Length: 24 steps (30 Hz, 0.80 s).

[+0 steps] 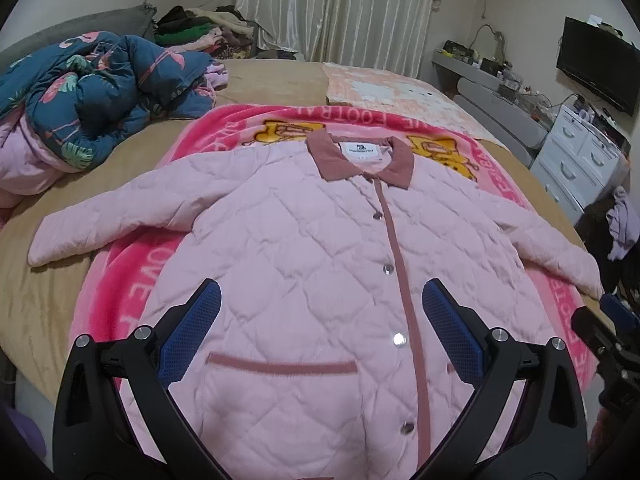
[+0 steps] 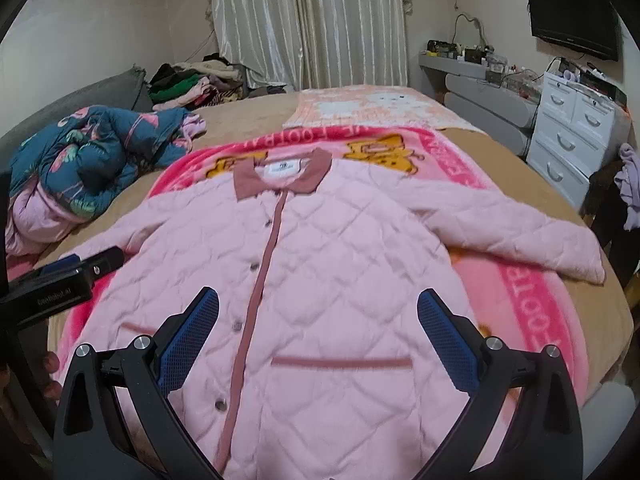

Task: Fold large clothes
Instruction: 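Move the right tool toward the cuff of the sleeve beside it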

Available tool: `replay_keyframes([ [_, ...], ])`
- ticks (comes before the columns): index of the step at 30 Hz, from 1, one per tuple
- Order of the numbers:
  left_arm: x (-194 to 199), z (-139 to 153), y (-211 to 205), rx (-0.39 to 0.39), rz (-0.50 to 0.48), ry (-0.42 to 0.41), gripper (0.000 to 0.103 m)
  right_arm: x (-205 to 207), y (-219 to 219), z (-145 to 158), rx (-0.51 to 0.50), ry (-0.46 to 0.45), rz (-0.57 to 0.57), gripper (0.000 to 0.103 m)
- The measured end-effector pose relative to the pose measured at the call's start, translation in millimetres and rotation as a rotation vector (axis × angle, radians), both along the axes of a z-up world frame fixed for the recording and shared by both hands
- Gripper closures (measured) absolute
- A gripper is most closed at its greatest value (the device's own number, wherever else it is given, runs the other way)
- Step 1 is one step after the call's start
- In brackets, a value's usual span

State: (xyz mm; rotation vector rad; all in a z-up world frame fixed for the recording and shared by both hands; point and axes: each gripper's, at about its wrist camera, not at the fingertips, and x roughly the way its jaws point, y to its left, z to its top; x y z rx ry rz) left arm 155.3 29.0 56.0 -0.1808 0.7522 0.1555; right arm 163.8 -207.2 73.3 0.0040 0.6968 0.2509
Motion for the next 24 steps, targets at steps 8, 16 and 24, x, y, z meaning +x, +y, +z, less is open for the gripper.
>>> replay_keyframes([
  [8, 43, 15, -4, 0.001, -0.004, -0.012, 0.008, 44, -7, 29, 0.005, -0.041, -0.062, 0.004],
  [16, 94, 17, -18, 0.005, -0.033, -0.011, 0.008, 97, -25, 50, 0.061, -0.071, -0.146, 0.004],
  [24, 142, -1, -38, 0.017, -0.098, 0.003, 0.008, 152, -61, 57, 0.1, -0.093, -0.288, 0.004],
])
